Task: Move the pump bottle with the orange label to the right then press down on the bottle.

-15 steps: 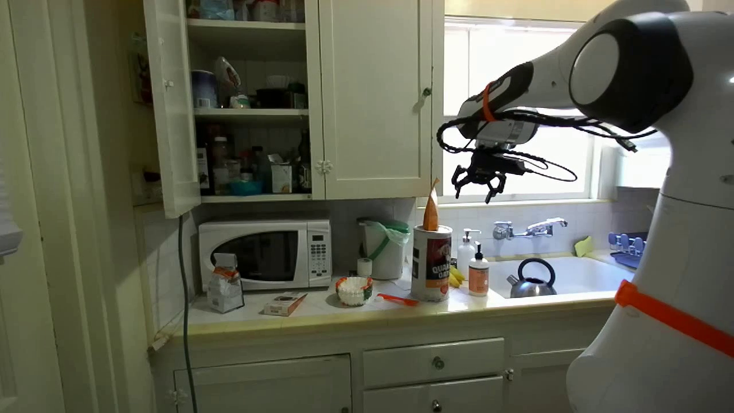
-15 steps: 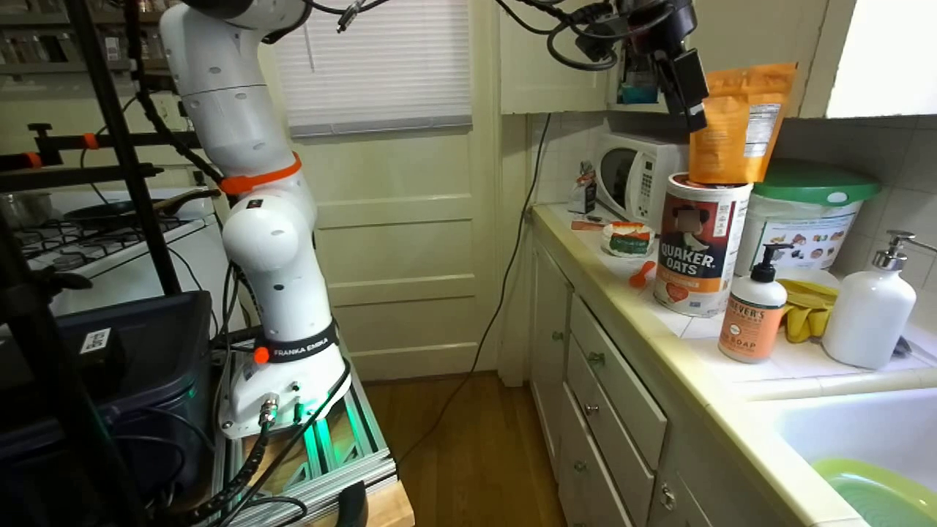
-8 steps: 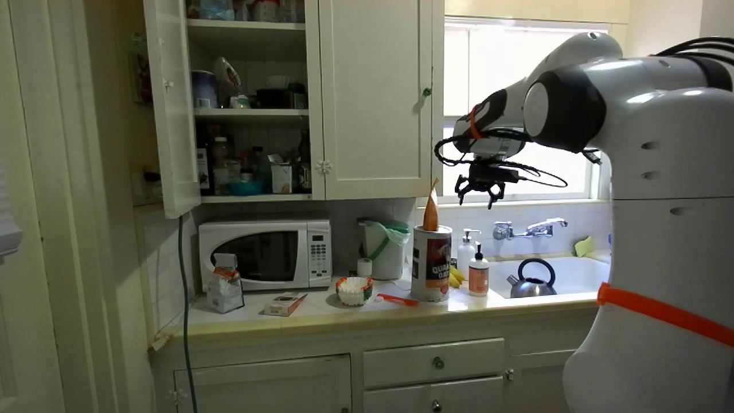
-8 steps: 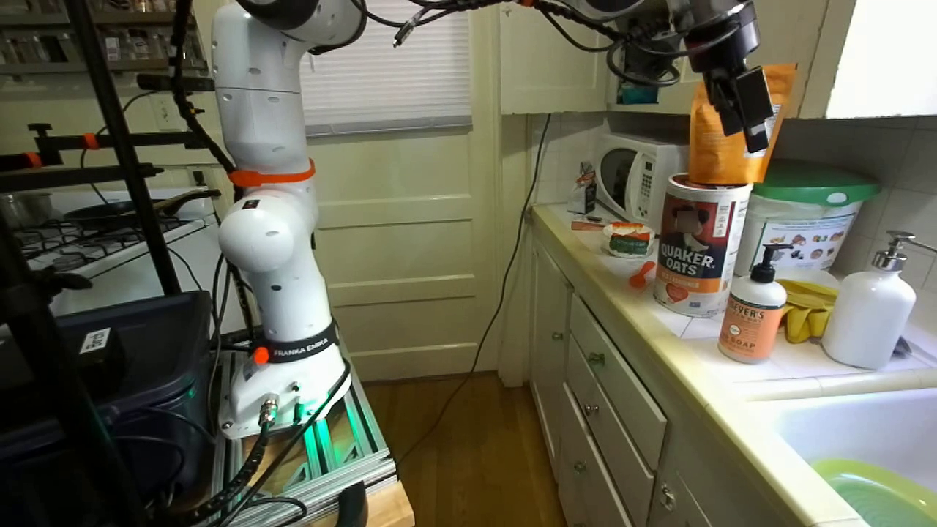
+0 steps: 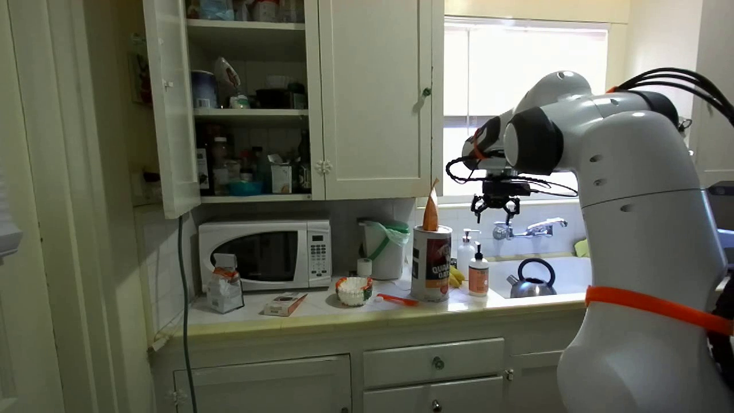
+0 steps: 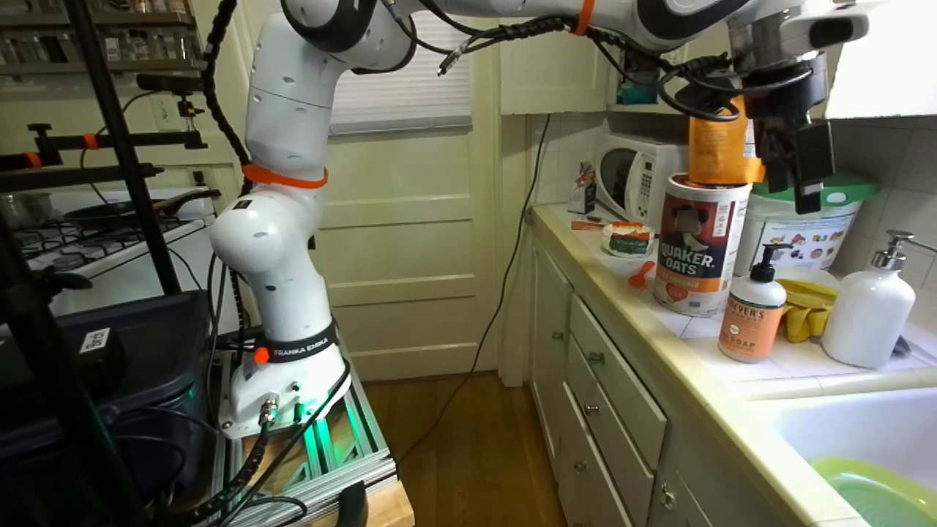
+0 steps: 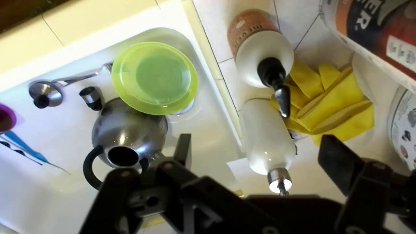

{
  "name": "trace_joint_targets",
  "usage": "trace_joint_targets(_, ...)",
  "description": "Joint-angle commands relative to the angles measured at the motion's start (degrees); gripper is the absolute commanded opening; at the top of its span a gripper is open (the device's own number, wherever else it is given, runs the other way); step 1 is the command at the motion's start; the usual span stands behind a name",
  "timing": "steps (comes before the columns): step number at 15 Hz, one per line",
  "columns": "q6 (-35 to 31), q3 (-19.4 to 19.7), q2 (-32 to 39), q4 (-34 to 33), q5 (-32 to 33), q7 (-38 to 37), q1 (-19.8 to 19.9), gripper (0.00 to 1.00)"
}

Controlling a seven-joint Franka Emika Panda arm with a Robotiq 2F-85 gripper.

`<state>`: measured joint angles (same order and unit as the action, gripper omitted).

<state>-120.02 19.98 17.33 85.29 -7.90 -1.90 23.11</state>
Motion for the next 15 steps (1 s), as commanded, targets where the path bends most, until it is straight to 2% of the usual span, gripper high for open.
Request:
trace_joint_targets(1, 0.93, -0.74, 0.85, -1.28, 0.38, -0.06, 1.04, 1.0)
trace_joint_targets(12, 3.01, -3.08, 5.14, -2.76, 1.82, 6.29, 1.31, 1.0)
trace_joint_targets(15, 2.8, -3.58, 5.77, -2.78, 1.77, 8.37, 1.43, 0.75)
